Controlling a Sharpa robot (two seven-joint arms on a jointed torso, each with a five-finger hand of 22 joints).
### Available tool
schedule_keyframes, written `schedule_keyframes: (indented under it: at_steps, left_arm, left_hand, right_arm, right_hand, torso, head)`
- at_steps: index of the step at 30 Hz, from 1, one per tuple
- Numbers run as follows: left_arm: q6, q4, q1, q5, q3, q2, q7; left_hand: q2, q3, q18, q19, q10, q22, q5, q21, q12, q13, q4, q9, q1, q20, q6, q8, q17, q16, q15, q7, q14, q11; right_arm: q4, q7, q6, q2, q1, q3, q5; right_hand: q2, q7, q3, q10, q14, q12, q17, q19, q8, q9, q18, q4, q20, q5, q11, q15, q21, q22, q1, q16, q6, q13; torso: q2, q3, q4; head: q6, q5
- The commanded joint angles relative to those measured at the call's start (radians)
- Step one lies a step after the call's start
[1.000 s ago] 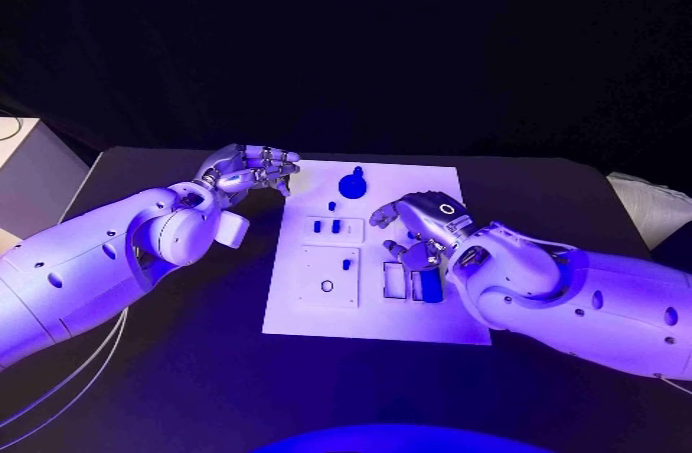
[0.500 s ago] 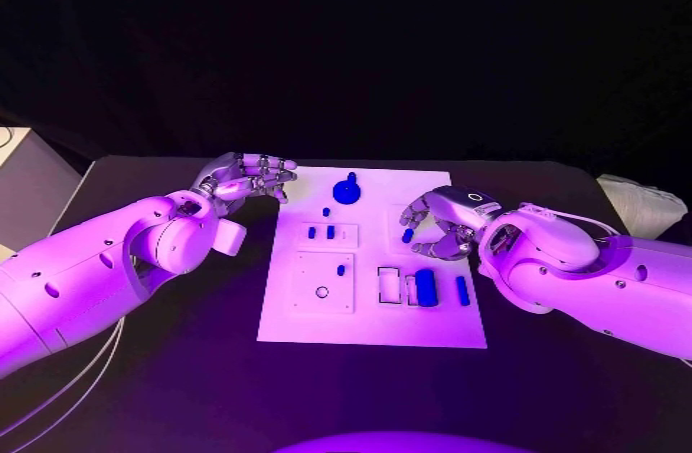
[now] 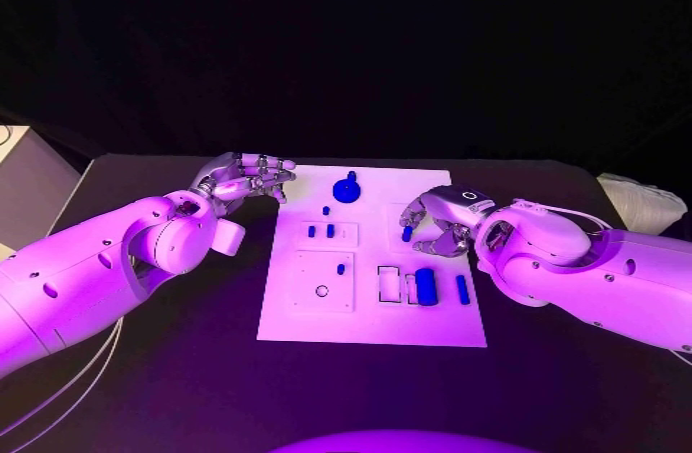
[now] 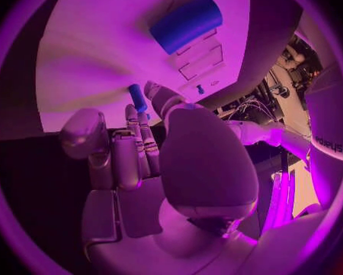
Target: Assemble the parts on the task board
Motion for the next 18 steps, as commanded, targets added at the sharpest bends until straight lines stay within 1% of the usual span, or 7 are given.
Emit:
schedule_keyframes:
  at_steps: [1,4,6,9,11,14,18]
  left_arm:
    - [0.017,0.002,0.000,-0.003,0.001,0.000,0.008]
    - [0.017,0.002,0.000,-0.003,0.001,0.000,0.008]
    - [0.017,0.002,0.000,-0.003,0.001,-0.001,0.007]
    - [0.018,0.002,0.000,-0.003,0.001,-0.001,0.006]
    - [0.018,0.002,0.000,-0.003,0.001,-0.001,0.006]
    - [0.018,0.002,0.000,-0.003,0.001,-0.002,0.005]
    - [0.019,0.002,0.000,-0.003,0.001,-0.002,0.005]
  left_hand:
    - [0.008,-0.007,0.015,0.009,-0.004,-0.001,0.003,-0.005,0.004,-0.001,0.000,-0.001,0.005,0.001,-0.008,-0.004,-0.002,-0.005,0.001,0.002,0.007,-0.001]
    - [0.008,-0.007,0.015,0.009,-0.004,-0.001,0.003,-0.005,0.004,-0.001,0.000,-0.001,0.005,0.001,-0.008,-0.004,-0.002,-0.005,0.001,0.002,0.007,-0.001]
    - [0.008,-0.007,0.015,0.009,-0.004,-0.001,0.003,-0.005,0.004,-0.001,0.000,-0.001,0.005,0.001,-0.008,-0.004,-0.002,-0.005,0.001,0.002,0.007,-0.001]
    - [0.008,-0.007,0.015,0.009,-0.004,-0.001,0.003,-0.005,0.004,-0.001,0.000,-0.001,0.005,0.001,-0.008,-0.004,-0.002,-0.005,0.001,0.002,0.007,-0.001]
    - [0.008,-0.008,0.015,0.009,-0.005,-0.003,0.003,-0.007,0.006,-0.001,0.001,-0.002,0.005,0.002,-0.008,-0.004,-0.002,-0.006,0.001,0.002,0.007,-0.001]
    - [0.008,-0.008,0.015,0.009,-0.005,-0.003,0.003,-0.007,0.006,-0.001,0.001,-0.002,0.005,0.002,-0.008,-0.004,-0.002,-0.006,0.001,0.002,0.007,-0.001]
    - [0.009,-0.008,0.015,0.009,-0.006,-0.004,0.003,-0.008,0.007,-0.001,0.003,-0.002,0.004,0.002,-0.008,-0.004,-0.002,-0.006,0.002,0.002,0.007,-0.001]
  right_arm:
    - [-0.006,0.004,-0.030,0.007,0.000,0.000,-0.038]
    - [-0.011,0.006,-0.037,0.014,-0.002,0.000,-0.039]
    - [-0.015,0.006,-0.042,0.020,-0.004,0.000,-0.039]
    - [-0.021,0.005,-0.043,0.026,-0.005,0.000,-0.039]
    - [-0.024,0.003,-0.042,0.028,-0.006,-0.001,-0.040]
    - [-0.029,-0.001,-0.036,0.030,-0.007,-0.001,-0.045]
    - [-0.033,-0.006,-0.023,0.034,-0.008,-0.002,-0.053]
  right_hand:
    - [0.001,0.001,0.014,0.009,0.039,0.009,-0.001,0.008,0.001,-0.003,-0.006,0.004,-0.003,0.001,-0.004,-0.003,-0.002,0.002,0.010,0.005,0.008,0.001]
    - [-0.001,0.001,0.032,0.019,0.038,0.013,-0.002,0.010,0.002,-0.005,-0.006,0.012,-0.004,0.001,-0.005,-0.004,0.002,0.005,0.009,0.004,0.014,0.001]
    - [-0.006,0.003,0.068,0.036,0.038,0.019,-0.003,0.014,0.005,-0.008,-0.007,0.028,-0.006,0.001,-0.008,-0.007,0.006,0.009,0.004,0.003,0.026,0.000]
    - [-0.013,0.006,0.104,0.057,0.039,0.023,-0.002,0.017,0.011,-0.008,-0.008,0.039,-0.009,0.001,-0.012,-0.010,0.013,0.016,0.001,0.004,0.042,0.000]
    - [-0.019,0.009,0.136,0.081,0.040,0.025,0.003,0.019,0.018,-0.007,-0.009,0.046,-0.012,0.001,-0.017,-0.014,0.018,0.021,-0.002,0.007,0.057,0.001]
    - [-0.018,0.016,0.178,0.126,0.043,0.032,0.012,0.025,0.033,-0.001,-0.013,0.047,-0.019,-0.003,-0.028,-0.023,0.039,0.038,0.000,0.013,0.085,0.007]
    - [-0.015,0.010,0.210,0.173,0.045,0.034,0.020,0.029,0.053,0.010,-0.016,0.041,-0.026,-0.009,-0.036,-0.029,0.055,0.053,0.000,0.018,0.119,0.014]
  torso:
    - [0.000,-0.0008,0.0000]
    - [0.000,-0.0001,-0.0006]
    - [0.001,0.0009,-0.0011]
    - [0.001,0.0012,-0.0010]
    - [-0.001,0.0003,-0.0008]
    - [-0.002,-0.0005,-0.0008]
    - [-0.001,0.0001,-0.0012]
  head:
    - [-0.002,0.000]
    - [-0.003,0.000]
    - [-0.004,0.001]
    - [-0.005,0.001]
    - [-0.006,0.000]
    - [-0.008,0.000]
    - [-0.009,0.000]
